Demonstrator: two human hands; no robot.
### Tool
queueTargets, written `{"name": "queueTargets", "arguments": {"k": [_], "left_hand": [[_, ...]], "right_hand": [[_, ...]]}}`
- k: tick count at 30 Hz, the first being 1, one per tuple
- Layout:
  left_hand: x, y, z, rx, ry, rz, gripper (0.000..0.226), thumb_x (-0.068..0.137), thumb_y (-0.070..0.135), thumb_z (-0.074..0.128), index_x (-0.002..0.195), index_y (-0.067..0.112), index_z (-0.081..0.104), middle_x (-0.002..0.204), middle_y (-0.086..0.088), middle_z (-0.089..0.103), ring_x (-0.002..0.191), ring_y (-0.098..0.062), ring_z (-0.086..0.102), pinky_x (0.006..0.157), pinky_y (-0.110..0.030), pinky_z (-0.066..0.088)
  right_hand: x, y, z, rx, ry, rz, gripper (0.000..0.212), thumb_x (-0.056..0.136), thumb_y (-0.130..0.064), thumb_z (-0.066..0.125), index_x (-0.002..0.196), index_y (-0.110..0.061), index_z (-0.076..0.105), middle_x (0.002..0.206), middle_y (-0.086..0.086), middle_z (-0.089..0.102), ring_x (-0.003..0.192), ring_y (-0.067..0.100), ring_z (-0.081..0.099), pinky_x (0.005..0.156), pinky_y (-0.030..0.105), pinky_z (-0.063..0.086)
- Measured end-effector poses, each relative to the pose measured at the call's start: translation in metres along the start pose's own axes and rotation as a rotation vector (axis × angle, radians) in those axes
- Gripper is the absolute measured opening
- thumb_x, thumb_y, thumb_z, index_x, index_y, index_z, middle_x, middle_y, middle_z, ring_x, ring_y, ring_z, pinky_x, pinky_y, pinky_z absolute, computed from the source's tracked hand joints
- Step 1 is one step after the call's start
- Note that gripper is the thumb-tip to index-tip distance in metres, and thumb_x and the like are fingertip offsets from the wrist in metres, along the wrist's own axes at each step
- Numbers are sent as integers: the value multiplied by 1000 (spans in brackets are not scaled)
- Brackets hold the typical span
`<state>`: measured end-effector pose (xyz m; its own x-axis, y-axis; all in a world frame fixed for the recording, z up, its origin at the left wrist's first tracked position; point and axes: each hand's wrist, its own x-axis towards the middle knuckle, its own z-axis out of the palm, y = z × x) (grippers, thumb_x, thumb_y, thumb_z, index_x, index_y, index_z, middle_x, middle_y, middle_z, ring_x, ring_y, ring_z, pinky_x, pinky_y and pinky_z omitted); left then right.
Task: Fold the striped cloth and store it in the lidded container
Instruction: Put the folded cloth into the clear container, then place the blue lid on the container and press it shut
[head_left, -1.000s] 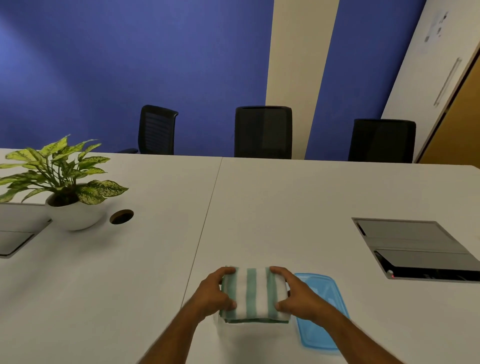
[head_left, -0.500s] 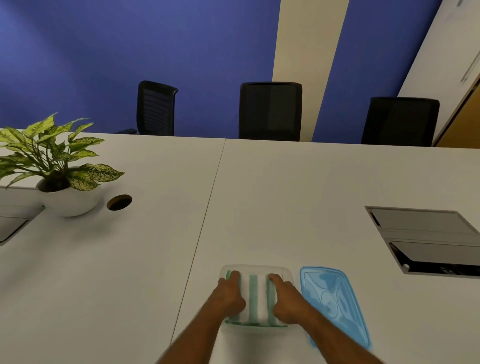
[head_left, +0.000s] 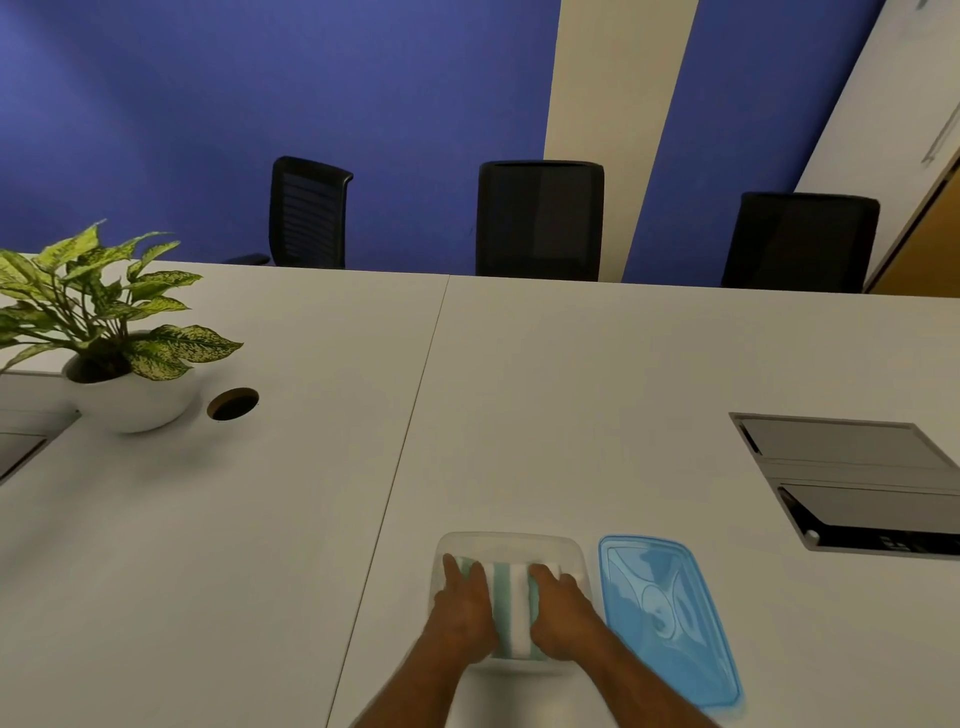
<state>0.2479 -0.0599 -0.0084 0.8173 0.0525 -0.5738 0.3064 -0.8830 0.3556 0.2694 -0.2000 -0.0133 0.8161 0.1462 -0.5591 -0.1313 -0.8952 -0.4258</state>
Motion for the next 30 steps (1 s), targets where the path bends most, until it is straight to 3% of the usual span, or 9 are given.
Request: {"name": "queueTargets", "arguments": {"k": [4, 8, 10, 14, 17, 20, 25, 30], "left_hand": [[0, 12, 0, 38, 65, 36, 96, 87, 31, 70, 157, 17, 6, 165, -16, -8, 151, -38, 9, 122, -44, 22], [-7, 34, -6, -8, 256, 167, 85, 90, 32, 63, 157, 20, 12, 166, -12, 2, 152, -33, 4, 125, -44, 11], [-12, 52, -4, -162, 316, 301, 79, 93, 29, 60, 157, 21, 13, 166, -8, 6, 153, -26, 4, 123, -36, 8], [-25, 94, 10, -539, 219, 440, 78, 91, 22, 65, 155, 19, 20, 160, 2, 23, 148, -14, 20, 116, -22, 17], [-30, 122, 27, -746, 70, 360, 82, 85, 20, 68, 153, 23, 22, 148, 12, 33, 141, -12, 35, 114, -24, 31], [-29, 141, 48, -820, -34, 299, 89, 78, 24, 71, 153, 24, 24, 153, 3, 38, 137, -16, 42, 112, -37, 41], [-24, 157, 73, -867, -146, 174, 106, 78, 28, 78, 157, 22, 8, 163, 0, 19, 148, -21, 26, 119, -39, 31], [-24, 165, 91, -688, -178, 12, 121, 67, 50, 79, 157, 26, 1, 163, -13, 9, 149, -32, 16, 120, -45, 26]], "right_hand": [[-8, -5, -10, 81, 74, -25, 79, 79, -6, 55, 149, -25, 25, 148, 12, 34, 130, 29, 47, 100, 30, 45], [-22, -5, -34, 315, 313, -128, 60, 79, -4, 58, 135, -20, 47, 133, 4, 54, 118, 20, 55, 96, 26, 45], [-30, 4, -51, 477, 441, -152, 47, 82, -1, 59, 125, -17, 56, 121, 1, 61, 111, 21, 59, 96, 32, 48], [-38, 44, -86, 654, 616, -37, 39, 83, 3, 56, 118, -14, 62, 114, 3, 65, 105, 23, 62, 89, 31, 48], [-43, 88, -96, 686, 597, 136, 43, 83, -2, 54, 122, -18, 60, 121, 5, 64, 109, 24, 60, 95, 40, 50], [-48, 128, -90, 635, 562, 233, 44, 84, -6, 56, 127, -16, 57, 126, 9, 63, 112, 28, 59, 97, 40, 49], [-54, 169, -71, 592, 484, 368, 52, 85, -9, 59, 136, -9, 50, 137, 17, 56, 125, 31, 53, 105, 39, 41], [-53, 191, -56, 540, 398, 462, 58, 85, -11, 58, 140, -3, 44, 142, 19, 51, 130, 30, 49, 105, 32, 37]]}}
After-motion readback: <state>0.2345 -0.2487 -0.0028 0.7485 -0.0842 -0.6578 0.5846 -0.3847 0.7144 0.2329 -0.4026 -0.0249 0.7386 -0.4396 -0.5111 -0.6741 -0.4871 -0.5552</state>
